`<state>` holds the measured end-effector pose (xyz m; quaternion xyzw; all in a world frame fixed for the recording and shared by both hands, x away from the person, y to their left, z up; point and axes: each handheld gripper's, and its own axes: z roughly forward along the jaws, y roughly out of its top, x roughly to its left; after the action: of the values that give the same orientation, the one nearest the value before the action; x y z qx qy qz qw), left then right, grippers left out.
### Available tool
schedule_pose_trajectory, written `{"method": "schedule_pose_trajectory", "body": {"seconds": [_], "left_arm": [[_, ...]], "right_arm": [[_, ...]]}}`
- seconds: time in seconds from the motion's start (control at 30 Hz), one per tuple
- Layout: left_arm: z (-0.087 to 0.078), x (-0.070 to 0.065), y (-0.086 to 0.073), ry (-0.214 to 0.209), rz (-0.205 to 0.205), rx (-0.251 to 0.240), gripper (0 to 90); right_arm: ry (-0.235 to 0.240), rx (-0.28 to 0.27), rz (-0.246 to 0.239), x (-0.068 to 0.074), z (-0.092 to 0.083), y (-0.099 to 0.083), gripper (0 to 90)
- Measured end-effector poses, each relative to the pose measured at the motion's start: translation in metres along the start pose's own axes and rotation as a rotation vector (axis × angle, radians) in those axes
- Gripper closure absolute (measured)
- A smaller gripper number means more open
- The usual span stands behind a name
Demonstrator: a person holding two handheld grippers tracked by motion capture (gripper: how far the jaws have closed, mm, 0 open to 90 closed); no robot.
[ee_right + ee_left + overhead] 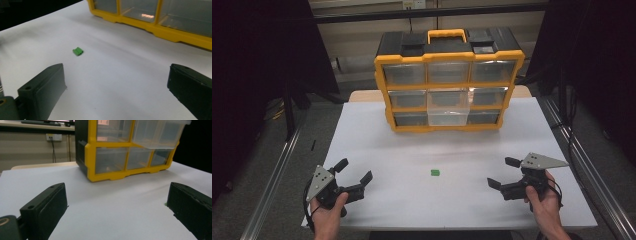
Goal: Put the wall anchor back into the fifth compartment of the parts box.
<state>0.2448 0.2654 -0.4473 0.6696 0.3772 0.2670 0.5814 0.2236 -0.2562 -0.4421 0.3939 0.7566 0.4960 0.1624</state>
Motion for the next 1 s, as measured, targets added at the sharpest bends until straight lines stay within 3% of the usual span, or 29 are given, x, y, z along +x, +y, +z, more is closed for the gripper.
{"method": "schedule_pose_trajectory", "body": {"seconds": [0.07, 0.1, 0.3, 0.37, 0.43, 0.53, 0.57, 0.63, 0.73, 0.87, 0.93, 0.97, 1.0], "left_arm": [[0.000, 0.000, 0.000, 0.003, -0.001, -0.005, 3.1], [0.001, 0.000, 0.000, -0.001, -0.006, -0.001, 3.1], [0.004, -0.001, -0.002, 0.003, -0.031, -0.006, 3.1], [0.003, 0.001, -0.002, 0.010, -0.005, 0.018, 3.7], [0.005, 0.000, -0.003, -0.003, -0.033, 0.007, 4.6], [0.005, 0.001, -0.003, 0.013, -0.020, 0.024, 4.6], [0.006, 0.000, -0.002, 0.014, -0.043, 0.005, 4.6], [0.004, 0.000, -0.001, 0.012, -0.040, -0.007, 4.5], [0.001, 0.002, -0.002, 0.015, -0.013, 0.018, 4.5], [0.003, 0.000, -0.002, 0.024, -0.029, 0.010, 4.5], [0.004, -0.002, -0.002, 0.022, -0.037, 0.012, 4.5], [0.003, -0.001, -0.003, 0.013, -0.014, 0.025, 4.5], [0.003, -0.003, -0.002, 0.008, -0.017, 0.026, 4.5]], "right_arm": [[0.016, 0.020, 0.003, 0.000, 0.002, 0.000, 1.5], [0.068, 0.064, 0.019, 0.000, 0.007, 0.002, 3.5], [0.113, 0.094, 0.000, 0.003, 0.020, 0.007, 2.1], [0.132, 0.109, -0.004, 0.004, 0.024, 0.009, 2.1], [0.157, 0.125, -0.007, 0.006, 0.027, 0.010, 1.7], [0.190, 0.151, -0.033, 0.010, 0.034, 0.012, 2.4], [0.206, 0.161, -0.053, 0.013, 0.039, 0.014, 2.5], [0.211, 0.162, -0.056, 0.015, 0.041, 0.015, 2.4], [0.240, 0.212, -0.080, 0.024, 0.055, 0.020, 4.2], [0.285, 0.259, -0.105, 0.031, 0.071, 0.029, 9.5], [0.293, 0.262, -0.102, 0.033, 0.074, 0.032, 10.3], [0.300, 0.269, -0.109, 0.033, 0.076, 0.035, 10.5], [0.303, 0.274, -0.117, 0.035, 0.079, 0.038, 11.0]]}}
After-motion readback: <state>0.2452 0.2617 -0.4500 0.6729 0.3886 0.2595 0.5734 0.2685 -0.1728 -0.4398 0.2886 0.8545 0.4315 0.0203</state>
